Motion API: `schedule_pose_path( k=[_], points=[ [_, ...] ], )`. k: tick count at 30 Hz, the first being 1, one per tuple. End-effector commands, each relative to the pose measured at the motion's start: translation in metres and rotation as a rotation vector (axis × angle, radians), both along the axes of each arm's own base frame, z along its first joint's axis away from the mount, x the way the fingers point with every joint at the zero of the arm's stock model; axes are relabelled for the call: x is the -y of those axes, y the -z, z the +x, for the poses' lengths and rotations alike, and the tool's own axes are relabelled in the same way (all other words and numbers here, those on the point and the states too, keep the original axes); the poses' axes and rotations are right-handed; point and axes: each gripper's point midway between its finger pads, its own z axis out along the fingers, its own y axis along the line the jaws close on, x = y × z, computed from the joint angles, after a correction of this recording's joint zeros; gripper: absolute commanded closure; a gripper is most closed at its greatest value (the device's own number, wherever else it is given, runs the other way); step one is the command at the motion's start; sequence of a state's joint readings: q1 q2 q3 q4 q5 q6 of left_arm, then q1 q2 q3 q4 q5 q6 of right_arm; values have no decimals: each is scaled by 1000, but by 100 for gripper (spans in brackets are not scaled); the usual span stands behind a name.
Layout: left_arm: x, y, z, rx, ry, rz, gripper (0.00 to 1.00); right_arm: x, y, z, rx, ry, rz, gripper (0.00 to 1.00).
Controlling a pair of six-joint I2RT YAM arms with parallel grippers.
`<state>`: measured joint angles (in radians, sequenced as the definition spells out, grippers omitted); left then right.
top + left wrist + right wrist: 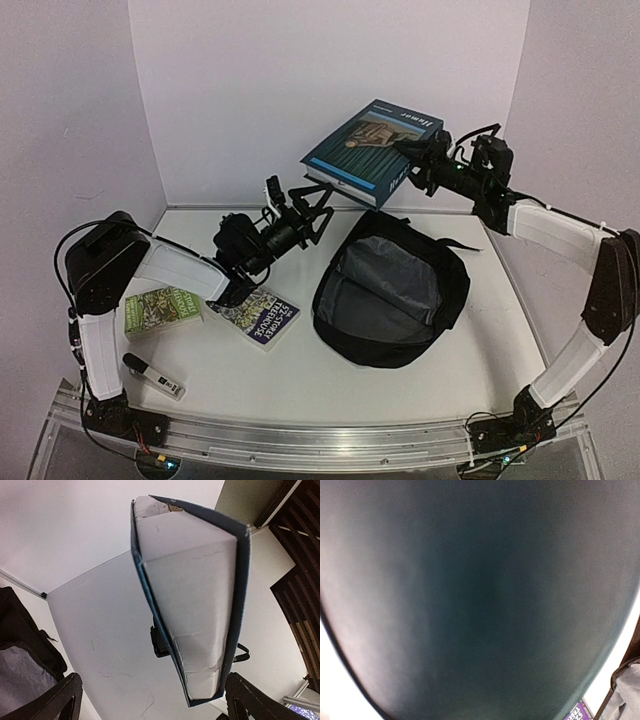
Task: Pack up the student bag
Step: Pick up the book from the center of the board.
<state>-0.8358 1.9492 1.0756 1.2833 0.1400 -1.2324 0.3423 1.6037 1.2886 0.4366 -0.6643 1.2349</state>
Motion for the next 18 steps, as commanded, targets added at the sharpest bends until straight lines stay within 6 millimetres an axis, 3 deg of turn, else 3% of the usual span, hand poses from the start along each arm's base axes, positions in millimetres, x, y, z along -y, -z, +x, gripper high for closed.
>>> schedule_pose_path(
  k=[1, 13, 18],
  points=[
    [5, -41, -13, 88, 48, -86, 1, -1, -42, -19, 125, -18, 64, 69],
    [6, -52, -23, 146, 74, -105, 9, -5, -31, -16, 111, -20, 58, 70],
    [9, -57, -24, 158, 89, -113, 20, -13, -16, -23, 103, -39, 29, 70]
  ],
)
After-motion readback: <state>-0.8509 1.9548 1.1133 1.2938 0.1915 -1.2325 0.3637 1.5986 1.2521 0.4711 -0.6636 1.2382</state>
